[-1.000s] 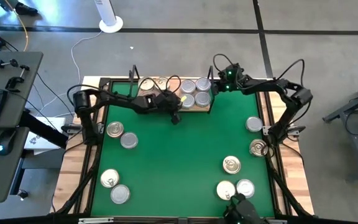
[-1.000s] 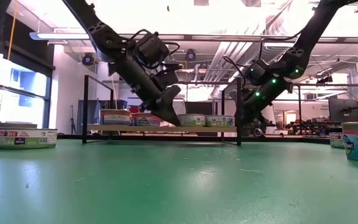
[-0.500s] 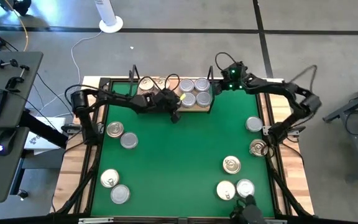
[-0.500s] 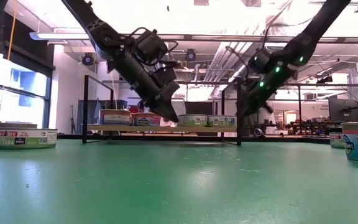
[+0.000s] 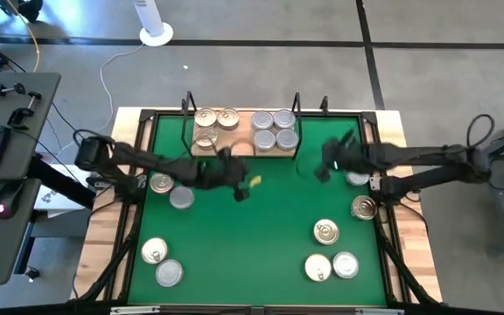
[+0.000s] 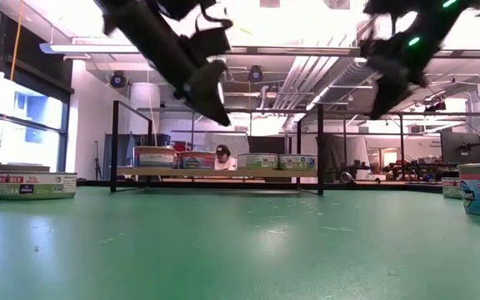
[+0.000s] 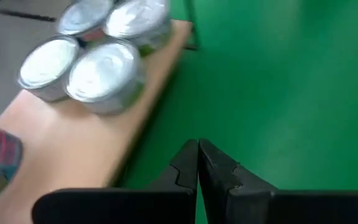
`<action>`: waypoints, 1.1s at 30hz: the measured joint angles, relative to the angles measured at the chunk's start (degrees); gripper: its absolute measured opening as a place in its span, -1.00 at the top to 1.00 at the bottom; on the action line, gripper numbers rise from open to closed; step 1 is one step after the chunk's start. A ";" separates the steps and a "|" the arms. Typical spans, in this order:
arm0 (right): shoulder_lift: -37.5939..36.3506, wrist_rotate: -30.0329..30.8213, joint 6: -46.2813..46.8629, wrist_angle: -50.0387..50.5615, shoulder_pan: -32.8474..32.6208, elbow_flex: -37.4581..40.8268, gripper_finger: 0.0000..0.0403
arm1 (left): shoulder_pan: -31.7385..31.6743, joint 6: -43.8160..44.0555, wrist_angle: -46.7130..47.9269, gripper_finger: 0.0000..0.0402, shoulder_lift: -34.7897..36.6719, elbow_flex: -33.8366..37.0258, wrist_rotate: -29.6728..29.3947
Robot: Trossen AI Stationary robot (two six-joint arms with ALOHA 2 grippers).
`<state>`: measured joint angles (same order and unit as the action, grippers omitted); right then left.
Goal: Stack canned seafood by type on shelf
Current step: Put the blue/pink tuna can on the shelf and align with the other blue/pink tuna can
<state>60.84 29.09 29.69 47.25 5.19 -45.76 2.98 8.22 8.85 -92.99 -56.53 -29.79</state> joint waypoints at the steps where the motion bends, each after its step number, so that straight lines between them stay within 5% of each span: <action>1: -0.26 0.03 4.05 2.08 -4.59 0.00 1.00 | 2.21 1.29 1.12 1.00 0.06 0.00 -1.70; 8: 2.79 -2.40 22.43 2.89 -34.74 0.07 1.00 | 18.07 14.89 6.54 1.00 0.06 0.00 -16.22; 13: 6.97 -6.44 32.21 0.91 -45.39 0.07 1.00 | 27.45 28.72 12.40 1.00 0.06 0.00 -30.91; 18: 13.78 -17.69 35.38 -0.82 -47.58 0.07 1.00 | 30.70 41.93 20.27 1.00 0.06 0.00 -30.32; 25: 25.36 -17.54 26.67 -9.46 -43.37 -0.78 1.00 | 30.38 48.69 27.13 1.00 0.04 0.00 -30.37; 29: 29.55 -14.71 18.46 -17.58 -38.84 -3.27 1.00 | 30.39 48.69 26.92 1.00 0.04 0.00 -30.84; 33: 32.42 -1.78 6.82 -32.16 -34.89 -5.41 1.00 | 30.71 48.77 26.83 1.00 0.04 0.00 -31.43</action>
<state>93.26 27.31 36.52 15.09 -29.71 -51.17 33.69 56.99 35.68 -92.95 -56.53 -61.22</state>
